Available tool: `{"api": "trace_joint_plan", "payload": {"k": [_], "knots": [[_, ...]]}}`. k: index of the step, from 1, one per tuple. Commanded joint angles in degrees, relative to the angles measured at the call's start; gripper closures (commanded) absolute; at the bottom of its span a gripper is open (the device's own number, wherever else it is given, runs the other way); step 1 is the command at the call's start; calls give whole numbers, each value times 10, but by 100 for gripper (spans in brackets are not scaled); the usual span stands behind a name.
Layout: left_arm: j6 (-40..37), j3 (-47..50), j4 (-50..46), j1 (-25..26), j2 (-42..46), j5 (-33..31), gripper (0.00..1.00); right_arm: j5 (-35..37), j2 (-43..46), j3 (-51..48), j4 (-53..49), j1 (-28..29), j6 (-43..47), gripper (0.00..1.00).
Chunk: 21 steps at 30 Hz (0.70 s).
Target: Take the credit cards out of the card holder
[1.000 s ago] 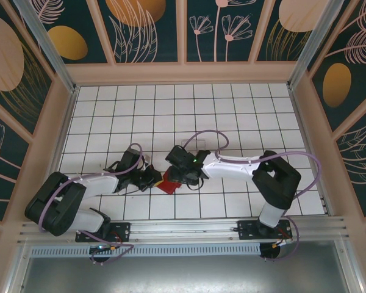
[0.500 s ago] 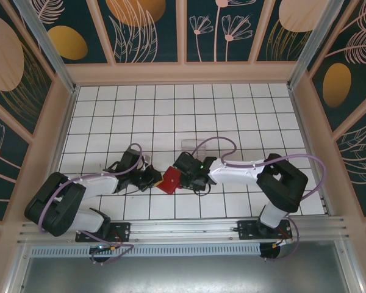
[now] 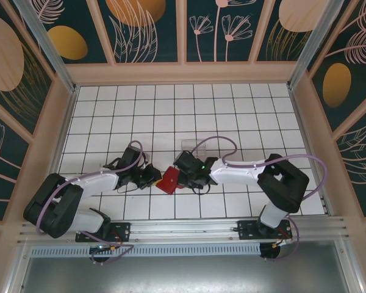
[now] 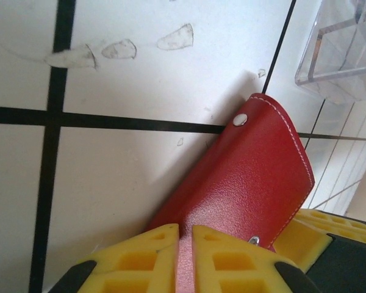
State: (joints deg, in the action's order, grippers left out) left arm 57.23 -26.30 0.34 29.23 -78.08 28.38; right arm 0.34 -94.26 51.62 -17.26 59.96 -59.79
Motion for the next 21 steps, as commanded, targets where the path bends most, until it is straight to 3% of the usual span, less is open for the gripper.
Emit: {"api": "trace_joint_plan", "payload": {"k": [1, 8, 21], "knots": [[-42, -33, -83, 4, 20, -39, 81, 17, 32, -7, 12, -4, 28, 100], [-117, -94, -176, 27, 21, -74, 61, 19, 71, -15, 33, -17, 74, 100], [-149, -141, -168, 97, 12, -67, 41, 11, 118, -28, 58, -38, 85, 100]]}}
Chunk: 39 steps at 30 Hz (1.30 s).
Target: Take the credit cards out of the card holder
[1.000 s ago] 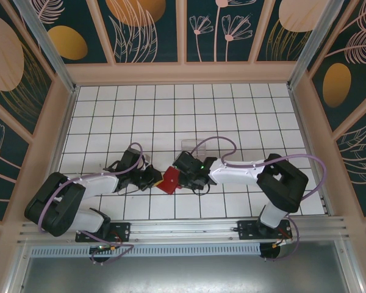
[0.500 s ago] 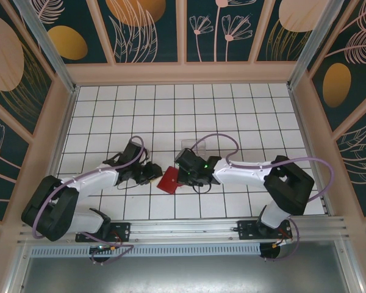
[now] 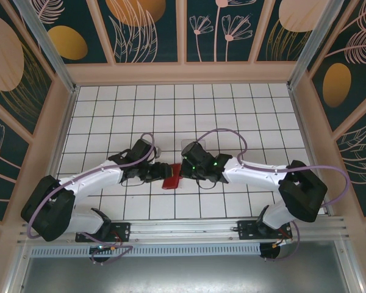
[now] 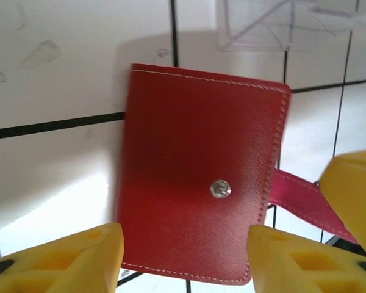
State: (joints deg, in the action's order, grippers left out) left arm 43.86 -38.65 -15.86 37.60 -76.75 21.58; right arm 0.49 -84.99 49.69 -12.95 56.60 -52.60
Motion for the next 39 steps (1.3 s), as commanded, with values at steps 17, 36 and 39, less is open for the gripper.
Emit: {"api": "trace_joint_plan", "payload": {"k": [17, 36, 39], "knots": [[-33, -29, 28, 22, -31, 27, 33, 6, 35, -13, 41, -11, 9, 100], [-15, -42, -29, 22, -42, -74, 54, 40, 40, -51, -23, -15, -11, 100], [-13, -39, -31, 22, -40, -78, 63, 45, 34, -55, -34, -24, -8, 100]]}}
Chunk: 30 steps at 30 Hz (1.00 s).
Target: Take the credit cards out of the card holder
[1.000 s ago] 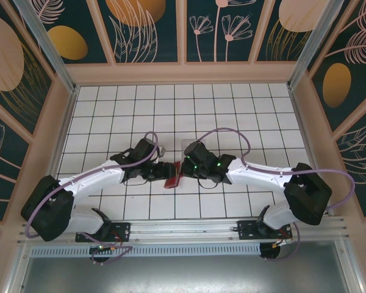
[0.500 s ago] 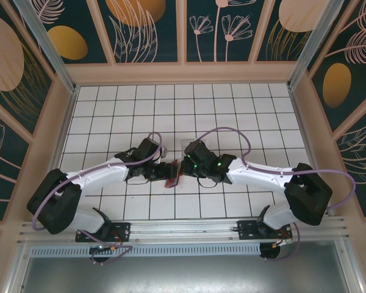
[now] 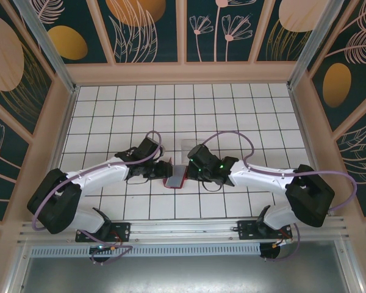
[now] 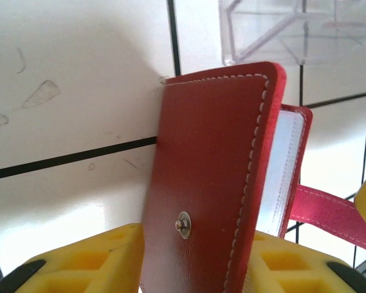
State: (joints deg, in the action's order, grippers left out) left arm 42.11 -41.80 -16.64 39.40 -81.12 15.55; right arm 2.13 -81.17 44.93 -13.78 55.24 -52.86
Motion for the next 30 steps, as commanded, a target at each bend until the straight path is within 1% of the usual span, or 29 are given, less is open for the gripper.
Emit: {"api": "trace_joint_plan", "payload": {"k": [1, 7, 12, 20, 25, 27, 30], "knots": [[4, -8, -26, 4, 3, -17, 65, 29, -5, -11, -27, -14, -4, 100], [8, -2, -26, 3, 7, -3, 84, 27, -10, -35, -28, -40, 11, 100], [27, 26, 10, 4, 12, 29, 87, 18, -4, -48, -23, -58, 27, 100], [58, 72, 79, 3, -8, 54, 91, 14, 24, -35, -25, -58, 35, 100], [72, 89, 120, 4, -20, 67, 89, 16, 51, -25, -33, -58, 33, 100], [73, 93, 122, 4, -20, 61, 83, 23, 62, -19, -41, -58, 32, 100], [70, 89, 101, 4, -5, 30, 71, 31, 72, -11, -53, -60, 37, 100]]}}
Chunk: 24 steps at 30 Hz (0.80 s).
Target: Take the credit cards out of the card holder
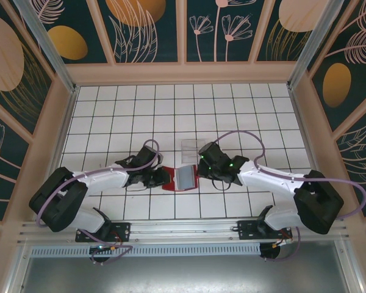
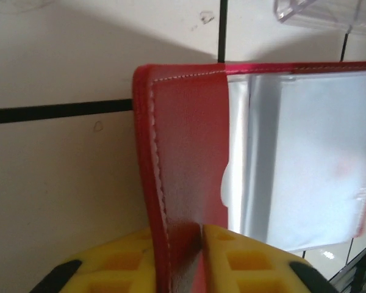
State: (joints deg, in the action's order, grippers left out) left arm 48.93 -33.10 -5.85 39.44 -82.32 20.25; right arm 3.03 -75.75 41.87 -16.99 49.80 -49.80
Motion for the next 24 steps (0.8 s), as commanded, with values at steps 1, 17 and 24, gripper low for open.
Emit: {"api": "trace_joint_plan", "payload": {"k": [1, 17, 24], "knots": [[0, -1, -20, 4, 14, -31, 70, 22, 19, 22, -24, -6, 10, 100], [6, -30, -120, 2, 99, -138, 70, -13, 34, 55, -14, -3, 24, 100], [2, -40, -131, 0, 106, -141, 71, -52, 8, 78, 27, 23, 28, 100]]}}
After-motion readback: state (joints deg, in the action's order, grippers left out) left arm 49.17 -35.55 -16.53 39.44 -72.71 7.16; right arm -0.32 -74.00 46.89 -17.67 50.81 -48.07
